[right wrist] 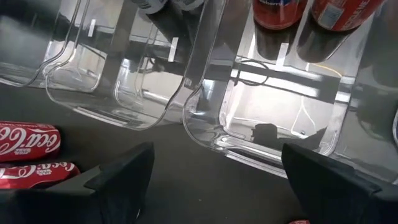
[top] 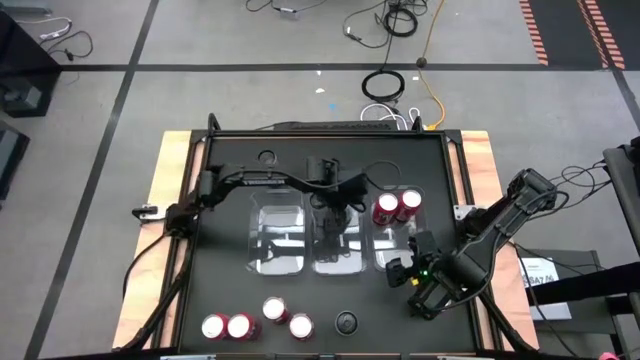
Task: Sort soda cans
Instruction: Put the top white soda can into the center transparent bin
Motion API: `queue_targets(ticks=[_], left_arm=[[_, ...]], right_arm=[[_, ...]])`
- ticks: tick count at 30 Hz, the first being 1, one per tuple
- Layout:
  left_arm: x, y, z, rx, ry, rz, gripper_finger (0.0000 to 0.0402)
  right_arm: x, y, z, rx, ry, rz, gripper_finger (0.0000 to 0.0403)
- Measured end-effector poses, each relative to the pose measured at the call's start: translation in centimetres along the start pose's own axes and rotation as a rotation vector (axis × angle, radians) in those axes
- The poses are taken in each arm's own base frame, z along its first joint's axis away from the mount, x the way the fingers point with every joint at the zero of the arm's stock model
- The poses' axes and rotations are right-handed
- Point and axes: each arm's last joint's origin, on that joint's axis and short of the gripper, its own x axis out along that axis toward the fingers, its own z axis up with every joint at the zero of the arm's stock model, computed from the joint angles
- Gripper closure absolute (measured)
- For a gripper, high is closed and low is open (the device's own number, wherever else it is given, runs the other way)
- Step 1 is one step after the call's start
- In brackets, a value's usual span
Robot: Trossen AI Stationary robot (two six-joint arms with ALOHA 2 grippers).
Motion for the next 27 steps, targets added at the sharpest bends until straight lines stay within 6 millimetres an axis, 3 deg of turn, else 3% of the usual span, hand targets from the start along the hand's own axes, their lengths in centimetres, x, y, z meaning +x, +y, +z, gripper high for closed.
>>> queue_targets(ticks=[5, 14, 27], left_arm=[[0.9, 0.0, 0.2, -0.001, 0.005, -0.001, 0.0114], [0.7, 0.1, 1.0, -0.015, -0.088, 0.01, 0.0106], [0.4, 0.0, 0.9, -0.014, -0.077, 0.005, 0.0104]], right_arm=[[0.0, 0.0, 0.0, -0.003, 0.0, 0.0, 0.0057], [0.0, 0.0, 0.0, -0.008, 0.0, 0.0, 0.0057], [0.0, 0.0, 0.0, -0.008, 0.0, 0.0, 0.0057]])
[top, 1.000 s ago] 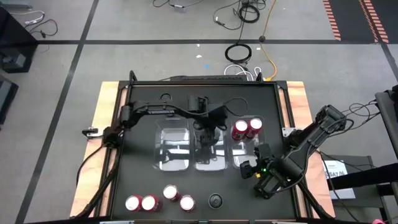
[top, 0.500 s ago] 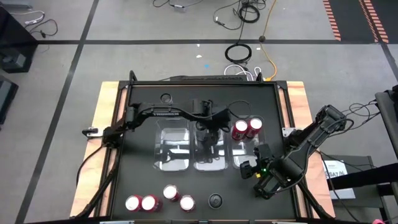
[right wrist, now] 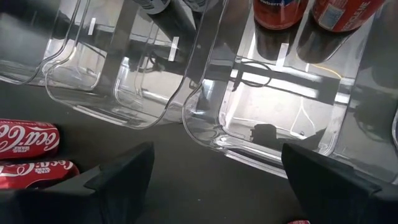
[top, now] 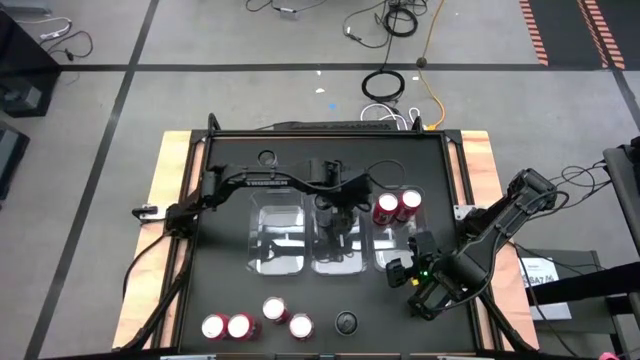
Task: Sort soda cans
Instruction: Put the top white soda can into the center transparent bin
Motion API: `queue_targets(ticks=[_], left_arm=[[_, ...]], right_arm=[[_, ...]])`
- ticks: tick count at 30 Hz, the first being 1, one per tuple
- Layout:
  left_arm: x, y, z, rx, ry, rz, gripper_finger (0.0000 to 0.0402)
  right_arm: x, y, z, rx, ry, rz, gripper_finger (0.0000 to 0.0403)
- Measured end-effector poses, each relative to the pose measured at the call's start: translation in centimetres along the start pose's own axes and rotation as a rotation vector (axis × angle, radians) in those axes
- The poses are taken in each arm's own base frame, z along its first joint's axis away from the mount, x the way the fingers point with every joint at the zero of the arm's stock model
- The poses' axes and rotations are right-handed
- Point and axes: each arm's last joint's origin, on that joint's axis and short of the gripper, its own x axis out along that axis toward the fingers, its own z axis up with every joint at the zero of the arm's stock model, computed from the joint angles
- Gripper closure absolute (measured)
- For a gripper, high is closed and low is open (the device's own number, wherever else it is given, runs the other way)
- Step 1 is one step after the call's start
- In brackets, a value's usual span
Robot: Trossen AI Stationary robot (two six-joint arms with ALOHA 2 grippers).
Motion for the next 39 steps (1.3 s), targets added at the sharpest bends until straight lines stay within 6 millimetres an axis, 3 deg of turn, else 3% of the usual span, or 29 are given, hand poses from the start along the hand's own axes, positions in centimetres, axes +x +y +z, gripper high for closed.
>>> queue_targets(ticks=[39], left_arm=[[-0.14, 0.06, -0.28, -0.053, 0.026, -0.013, 0.0103]], right_arm=[[-0.01, 0.36, -0.15, 0.057, 0.007, 0.038, 0.0057]])
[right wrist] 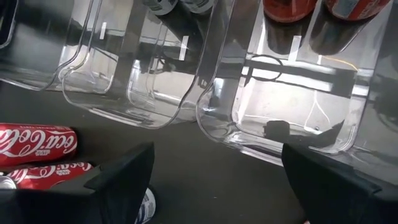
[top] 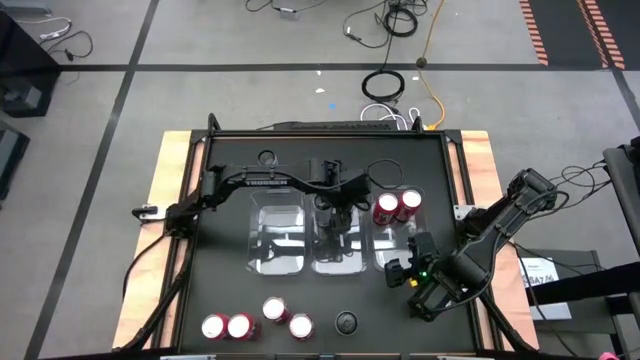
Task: Sort soda cans
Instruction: Put the top white soda can into the center transparent bin
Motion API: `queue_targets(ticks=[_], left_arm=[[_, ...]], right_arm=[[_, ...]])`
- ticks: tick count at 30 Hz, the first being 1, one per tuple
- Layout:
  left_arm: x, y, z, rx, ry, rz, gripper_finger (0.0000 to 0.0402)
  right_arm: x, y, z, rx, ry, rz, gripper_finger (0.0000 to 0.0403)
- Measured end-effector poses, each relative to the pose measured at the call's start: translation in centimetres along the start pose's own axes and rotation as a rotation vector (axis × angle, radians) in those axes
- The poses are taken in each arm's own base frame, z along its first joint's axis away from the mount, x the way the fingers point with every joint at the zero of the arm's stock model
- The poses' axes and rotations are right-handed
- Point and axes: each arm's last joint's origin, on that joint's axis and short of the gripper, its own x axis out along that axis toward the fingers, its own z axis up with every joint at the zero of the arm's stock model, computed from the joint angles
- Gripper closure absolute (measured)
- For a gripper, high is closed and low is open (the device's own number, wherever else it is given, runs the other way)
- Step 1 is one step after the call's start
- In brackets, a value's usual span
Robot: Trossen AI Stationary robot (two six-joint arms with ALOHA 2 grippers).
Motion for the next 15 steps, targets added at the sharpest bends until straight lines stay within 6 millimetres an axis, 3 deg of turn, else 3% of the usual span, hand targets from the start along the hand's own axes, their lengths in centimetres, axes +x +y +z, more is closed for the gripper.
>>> queue_targets(ticks=[15], left_arm=[[-0.18, 0.08, 0.48, 0.004, -0.051, 0.006, 0.0084]], right_arm=[[0.0, 0.22, -0.13, 0.018, 0.013, 0.021, 0.0057]])
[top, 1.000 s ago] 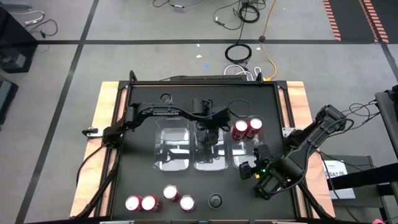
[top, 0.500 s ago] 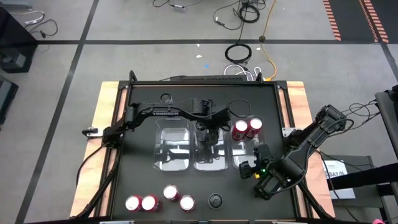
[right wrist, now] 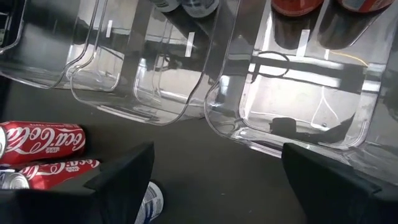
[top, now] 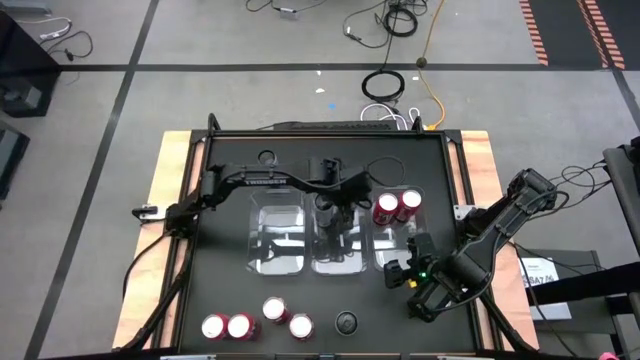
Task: Sort soda cans
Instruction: Put the top white soda can into the center transparent bin
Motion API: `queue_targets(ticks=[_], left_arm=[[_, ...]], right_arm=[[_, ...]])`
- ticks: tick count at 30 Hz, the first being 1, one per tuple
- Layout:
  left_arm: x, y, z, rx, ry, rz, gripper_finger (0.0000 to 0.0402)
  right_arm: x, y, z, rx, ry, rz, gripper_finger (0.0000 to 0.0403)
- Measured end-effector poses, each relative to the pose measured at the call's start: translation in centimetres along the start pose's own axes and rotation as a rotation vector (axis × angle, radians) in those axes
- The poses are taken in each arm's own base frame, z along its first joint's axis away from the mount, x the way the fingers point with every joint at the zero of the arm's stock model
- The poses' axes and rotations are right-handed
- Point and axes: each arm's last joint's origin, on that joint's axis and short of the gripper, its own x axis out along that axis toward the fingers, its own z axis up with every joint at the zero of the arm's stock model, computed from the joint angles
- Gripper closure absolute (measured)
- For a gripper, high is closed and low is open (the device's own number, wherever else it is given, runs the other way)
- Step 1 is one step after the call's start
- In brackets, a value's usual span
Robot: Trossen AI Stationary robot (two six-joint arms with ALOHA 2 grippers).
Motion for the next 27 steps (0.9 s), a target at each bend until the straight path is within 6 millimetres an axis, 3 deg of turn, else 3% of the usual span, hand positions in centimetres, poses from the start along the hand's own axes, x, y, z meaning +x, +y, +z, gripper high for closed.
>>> queue_targets(ticks=[20, 27], left_arm=[[0.0, 0.0, 0.0, 0.105, -0.002, 0.014, 0.0081], [-1.4, 0.2, 0.7, 0.102, -0.046, 0.02, 0.0081]], right_arm=[[0.0, 0.0, 0.0, 0.022, 0.0, -0.001, 0.0057], [0.0, 0.0, 0.0, 0.022, -0.001, -0.001, 0.0057]])
